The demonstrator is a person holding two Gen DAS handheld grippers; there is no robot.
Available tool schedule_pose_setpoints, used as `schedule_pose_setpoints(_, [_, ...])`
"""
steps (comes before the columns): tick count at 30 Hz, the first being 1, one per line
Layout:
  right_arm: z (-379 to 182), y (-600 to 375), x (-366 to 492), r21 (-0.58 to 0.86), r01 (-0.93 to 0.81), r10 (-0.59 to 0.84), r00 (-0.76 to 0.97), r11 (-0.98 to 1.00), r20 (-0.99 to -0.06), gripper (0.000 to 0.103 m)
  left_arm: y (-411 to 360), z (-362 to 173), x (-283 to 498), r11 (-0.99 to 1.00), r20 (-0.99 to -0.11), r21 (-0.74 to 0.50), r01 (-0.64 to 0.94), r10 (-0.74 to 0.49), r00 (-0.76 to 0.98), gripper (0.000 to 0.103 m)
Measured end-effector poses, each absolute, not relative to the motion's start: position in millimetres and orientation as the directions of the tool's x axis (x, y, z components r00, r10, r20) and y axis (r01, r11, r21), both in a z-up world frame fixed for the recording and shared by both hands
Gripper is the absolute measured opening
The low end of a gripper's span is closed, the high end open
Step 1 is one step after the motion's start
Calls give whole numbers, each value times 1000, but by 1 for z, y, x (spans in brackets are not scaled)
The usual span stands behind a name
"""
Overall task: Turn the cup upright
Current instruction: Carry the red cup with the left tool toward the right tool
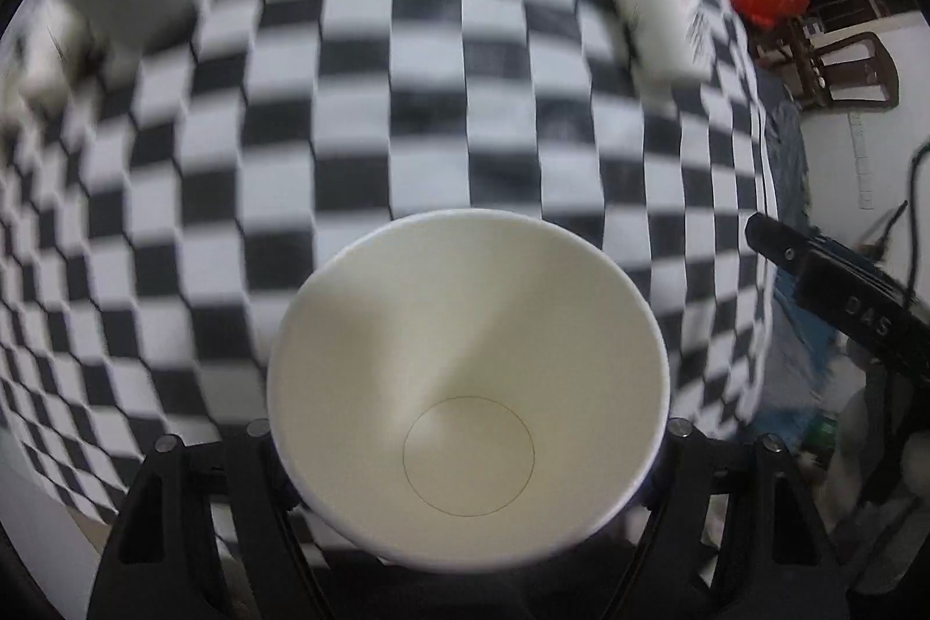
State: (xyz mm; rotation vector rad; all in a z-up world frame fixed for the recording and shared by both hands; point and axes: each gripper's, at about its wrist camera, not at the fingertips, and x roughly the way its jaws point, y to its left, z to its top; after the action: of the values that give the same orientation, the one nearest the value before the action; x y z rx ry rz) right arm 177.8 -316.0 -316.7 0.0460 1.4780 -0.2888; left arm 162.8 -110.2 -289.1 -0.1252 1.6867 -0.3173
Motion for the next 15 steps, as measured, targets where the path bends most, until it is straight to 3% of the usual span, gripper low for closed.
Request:
schedule_pose_setpoints(5, [-325, -315, 163, -154, 234, -163, 19, 960, -986, 103, -124, -313, 161, 953, -937, -291, 85, -266, -228, 77])
schedule_pose_setpoints(15, [-335, -310, 161, -170, 251, -171, -19, 953, -985, 103, -165, -341, 179, 968, -966, -175, 182, -133, -222, 78])
